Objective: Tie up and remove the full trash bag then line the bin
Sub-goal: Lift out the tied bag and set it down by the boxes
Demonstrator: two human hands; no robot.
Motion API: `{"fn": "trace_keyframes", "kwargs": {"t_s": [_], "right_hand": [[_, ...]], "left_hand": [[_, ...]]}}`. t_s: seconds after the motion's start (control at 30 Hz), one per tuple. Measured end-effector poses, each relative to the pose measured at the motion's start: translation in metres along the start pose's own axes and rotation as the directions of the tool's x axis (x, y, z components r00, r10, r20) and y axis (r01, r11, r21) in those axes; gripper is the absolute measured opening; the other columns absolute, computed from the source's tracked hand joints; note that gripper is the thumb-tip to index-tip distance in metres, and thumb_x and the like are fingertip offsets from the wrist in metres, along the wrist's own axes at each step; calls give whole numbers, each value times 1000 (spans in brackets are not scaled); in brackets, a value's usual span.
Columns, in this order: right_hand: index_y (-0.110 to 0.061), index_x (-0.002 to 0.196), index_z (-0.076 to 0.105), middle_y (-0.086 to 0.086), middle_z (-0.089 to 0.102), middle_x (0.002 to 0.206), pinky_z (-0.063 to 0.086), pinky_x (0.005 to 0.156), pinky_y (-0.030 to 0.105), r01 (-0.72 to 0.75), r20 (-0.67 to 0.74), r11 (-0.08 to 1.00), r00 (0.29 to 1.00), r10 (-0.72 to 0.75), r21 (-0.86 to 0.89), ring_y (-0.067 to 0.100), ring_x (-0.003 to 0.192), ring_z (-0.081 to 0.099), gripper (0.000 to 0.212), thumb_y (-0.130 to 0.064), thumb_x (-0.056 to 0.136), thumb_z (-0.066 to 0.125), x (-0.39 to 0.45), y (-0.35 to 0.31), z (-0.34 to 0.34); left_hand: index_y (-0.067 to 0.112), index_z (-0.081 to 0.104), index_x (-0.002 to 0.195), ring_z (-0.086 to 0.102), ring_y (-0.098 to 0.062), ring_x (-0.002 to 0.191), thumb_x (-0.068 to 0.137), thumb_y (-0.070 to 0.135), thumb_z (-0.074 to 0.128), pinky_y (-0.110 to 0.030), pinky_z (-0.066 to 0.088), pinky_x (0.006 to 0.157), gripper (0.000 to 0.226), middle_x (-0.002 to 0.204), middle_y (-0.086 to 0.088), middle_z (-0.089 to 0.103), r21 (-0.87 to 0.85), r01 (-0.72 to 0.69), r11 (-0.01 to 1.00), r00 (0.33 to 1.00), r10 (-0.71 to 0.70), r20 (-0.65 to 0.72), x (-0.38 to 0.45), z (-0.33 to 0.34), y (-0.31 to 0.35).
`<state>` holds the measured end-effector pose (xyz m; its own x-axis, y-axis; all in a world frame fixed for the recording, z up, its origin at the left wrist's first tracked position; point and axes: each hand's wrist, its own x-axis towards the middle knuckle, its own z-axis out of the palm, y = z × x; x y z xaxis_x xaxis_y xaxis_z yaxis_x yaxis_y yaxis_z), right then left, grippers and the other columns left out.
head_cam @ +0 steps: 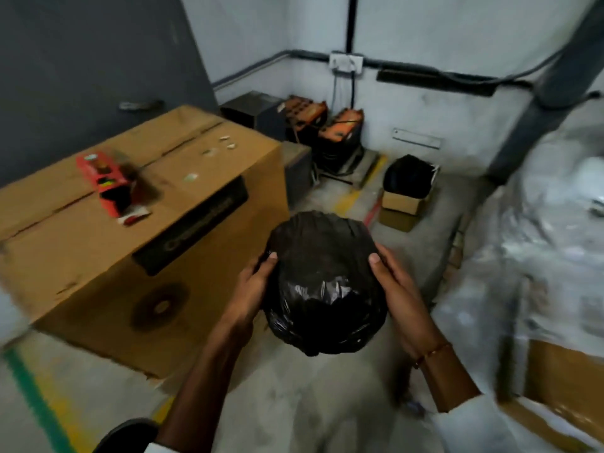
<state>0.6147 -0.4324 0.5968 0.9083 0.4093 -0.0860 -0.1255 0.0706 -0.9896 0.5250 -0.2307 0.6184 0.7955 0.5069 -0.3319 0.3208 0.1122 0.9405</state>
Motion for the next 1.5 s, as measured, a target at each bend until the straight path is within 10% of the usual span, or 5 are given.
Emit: {"fn": "trace_keyframes", "kwargs": {"t_s": [0.37, 0.67, 1.0, 1.3, 1.5], "right_hand": [[-34, 115, 64, -11, 66, 114, 48, 95, 30, -214, -179, 976, 963, 203, -44, 7, 104, 62, 24, -42, 94, 54, 178, 35, -110], [-12, 118, 65, 6, 65, 112, 40, 89, 24, -425, -407, 887, 853, 326, -181, 18, 99, 59, 29, -29, 95, 57, 379, 73, -158], [-14, 120, 60, 10, 62, 126, 43, 107, 43, -417, -404, 908, 836, 372, -27, 24, 114, 59, 25, -24, 100, 49, 577, 68, -254], [-40, 117, 63, -11, 67, 120, 48, 102, 46, -512, -327, 854, 825, 461, -88, 12, 113, 62, 66, -85, 70, 51, 796, 82, -402], [-45, 110, 61, -13, 66, 117, 49, 101, 46, -543, -306, 839, 803, 511, -22, 9, 109, 61, 40, -71, 80, 54, 928, 84, -486]], "left_hand": [[21, 47, 140, 53, -27, 125, 99, 40, 45, -32, 43, 87, 45, 140, -5, 53, 188, 156, 970, 982, -173, 76, 187, 141, 9], [18, 62, 113, 59, -31, 106, 94, 49, 50, -38, 51, 73, 39, 120, -11, 63, 271, 492, 827, 823, -544, 166, 417, 217, 8], [30, 59, 118, 60, -20, 99, 90, 33, 54, -31, 48, 69, 29, 118, -3, 65, 335, 295, 895, 852, -405, 332, 636, 331, 68], [23, 53, 116, 54, -21, 114, 86, 50, 62, -45, 46, 94, 41, 124, 3, 57, 295, 396, 870, 821, -479, 311, 832, 505, 126], [22, 39, 141, 50, -22, 116, 90, 27, 65, -42, 45, 90, 57, 139, 0, 48, 289, 383, 877, 818, -468, 336, 940, 609, 143]]}}
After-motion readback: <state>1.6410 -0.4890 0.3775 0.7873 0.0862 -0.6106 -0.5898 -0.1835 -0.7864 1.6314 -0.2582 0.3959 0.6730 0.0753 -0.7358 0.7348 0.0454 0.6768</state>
